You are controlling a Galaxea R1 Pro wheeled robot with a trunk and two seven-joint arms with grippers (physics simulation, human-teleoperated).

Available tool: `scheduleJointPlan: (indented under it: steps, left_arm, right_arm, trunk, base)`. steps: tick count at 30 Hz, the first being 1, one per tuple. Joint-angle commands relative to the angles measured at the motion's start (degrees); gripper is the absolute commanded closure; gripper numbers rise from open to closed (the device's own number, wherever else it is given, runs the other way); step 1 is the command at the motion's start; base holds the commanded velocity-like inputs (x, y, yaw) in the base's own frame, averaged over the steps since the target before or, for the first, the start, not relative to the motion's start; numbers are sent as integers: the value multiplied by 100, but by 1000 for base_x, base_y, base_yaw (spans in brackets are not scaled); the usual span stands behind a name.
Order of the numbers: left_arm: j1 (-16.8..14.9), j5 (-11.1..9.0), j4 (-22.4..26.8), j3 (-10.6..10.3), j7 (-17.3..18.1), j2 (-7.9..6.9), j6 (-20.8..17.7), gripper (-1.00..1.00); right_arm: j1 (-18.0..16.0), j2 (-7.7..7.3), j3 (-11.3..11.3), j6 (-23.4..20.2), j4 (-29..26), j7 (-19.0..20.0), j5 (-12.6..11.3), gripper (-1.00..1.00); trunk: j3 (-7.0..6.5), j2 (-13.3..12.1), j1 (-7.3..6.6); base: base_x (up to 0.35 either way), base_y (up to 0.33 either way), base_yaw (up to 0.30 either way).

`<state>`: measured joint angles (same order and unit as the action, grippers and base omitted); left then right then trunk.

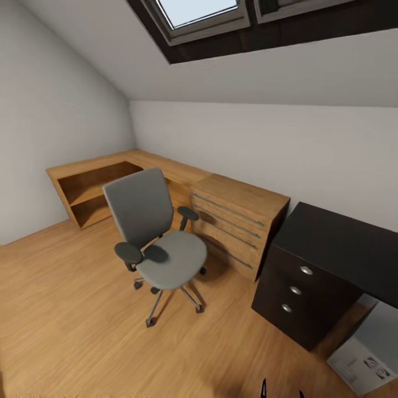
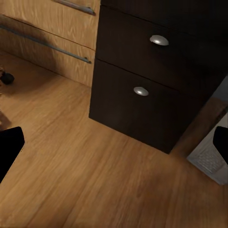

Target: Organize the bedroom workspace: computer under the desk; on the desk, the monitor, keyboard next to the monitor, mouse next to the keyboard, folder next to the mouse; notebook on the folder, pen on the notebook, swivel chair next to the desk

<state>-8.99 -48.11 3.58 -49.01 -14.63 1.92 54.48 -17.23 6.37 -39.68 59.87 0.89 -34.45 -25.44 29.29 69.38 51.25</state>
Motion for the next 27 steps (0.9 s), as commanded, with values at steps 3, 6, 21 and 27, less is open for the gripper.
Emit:
scheduleJointPlan:
  steps: [3,6,21,27]
  left_arm:
    - [-5,9,1,-53,-55,1,-187,-100]
    - [-4,11,2,-57,-52,2,-246,-100]
    - [-5,7,4,-42,-59,-3,-302,-100]
    - [-5,-18,41,-19,-103,6,-263,-100]
  right_arm:
    - [-1,2,-49,13,8,-54,-20,-100]
    - [-2,1,-49,13,10,-59,-17,-100]
    - [0,4,-56,13,17,-58,-14,-100]
    - [0,4,-61,13,23,-56,-13,-100]
  trunk:
    - [-7,3,0]
    - [-18,3,0]
    - [-24,3,0]
    - [-24,3,0]
  base:
    - [0,0,245]
    - [0,0,251]
    - [0,0,275]
    - [0,0,283]
